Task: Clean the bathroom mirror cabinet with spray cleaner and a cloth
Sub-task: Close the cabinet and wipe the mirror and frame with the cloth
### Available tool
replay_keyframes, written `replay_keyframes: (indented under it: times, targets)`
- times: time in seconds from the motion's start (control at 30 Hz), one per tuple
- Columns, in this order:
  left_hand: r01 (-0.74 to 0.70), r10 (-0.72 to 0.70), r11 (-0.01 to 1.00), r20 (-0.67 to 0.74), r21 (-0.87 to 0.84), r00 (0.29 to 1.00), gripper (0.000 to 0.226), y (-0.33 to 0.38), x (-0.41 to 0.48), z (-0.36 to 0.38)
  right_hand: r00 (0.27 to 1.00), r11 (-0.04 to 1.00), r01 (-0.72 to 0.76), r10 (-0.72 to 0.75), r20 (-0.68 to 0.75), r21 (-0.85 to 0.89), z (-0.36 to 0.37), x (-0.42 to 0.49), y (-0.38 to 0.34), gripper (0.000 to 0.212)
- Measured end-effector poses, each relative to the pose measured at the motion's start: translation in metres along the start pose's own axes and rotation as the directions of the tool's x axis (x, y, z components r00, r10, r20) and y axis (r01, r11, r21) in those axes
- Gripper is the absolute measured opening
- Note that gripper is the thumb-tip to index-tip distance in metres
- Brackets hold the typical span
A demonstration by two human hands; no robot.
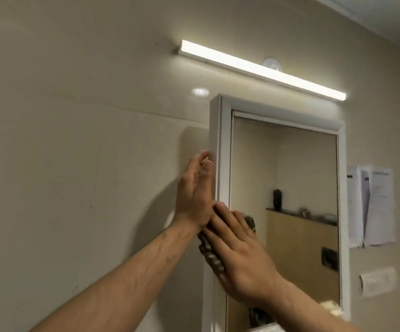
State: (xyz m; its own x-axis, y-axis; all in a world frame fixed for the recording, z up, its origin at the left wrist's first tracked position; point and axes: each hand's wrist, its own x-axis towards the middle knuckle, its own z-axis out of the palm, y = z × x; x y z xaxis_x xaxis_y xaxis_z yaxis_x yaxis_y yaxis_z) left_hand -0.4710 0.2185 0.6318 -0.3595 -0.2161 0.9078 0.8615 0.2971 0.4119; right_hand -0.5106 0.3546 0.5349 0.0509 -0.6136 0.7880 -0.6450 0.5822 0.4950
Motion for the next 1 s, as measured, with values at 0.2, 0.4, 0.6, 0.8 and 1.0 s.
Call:
replay_keyframes:
  times: [0.2,0.4,0.6,0.8,1.0]
  targets:
    - [-0.019,0.012,0.995,0.069,0.096,0.998,0.058,-0.004,-0.017,-0.010,0.957,0.955,0.286,-0.280,0.081,-0.074,-0.034,0.050,0.060,0.047]
    - [-0.238,0.182,0.812,0.157,0.533,0.971,0.061,-0.014,-0.054,-0.006,0.997,0.994,0.078,-0.075,-0.035,0.074,0.012,-0.007,0.007,0.056]
    - [-0.516,0.249,0.506,0.455,0.692,0.855,0.071,-0.035,-0.100,-0.021,0.942,0.963,0.243,-0.264,0.208,0.119,0.040,-0.140,-0.068,0.051]
    - [-0.520,0.183,0.458,0.495,0.721,0.849,0.076,-0.044,-0.113,-0.029,0.971,0.985,0.157,-0.167,0.170,0.073,0.039,-0.119,-0.056,0.048]
    - [-0.566,0.206,0.406,0.532,0.717,0.821,0.074,-0.028,-0.104,-0.033,0.933,0.966,0.221,-0.250,0.261,0.136,0.043,-0.158,-0.084,0.044]
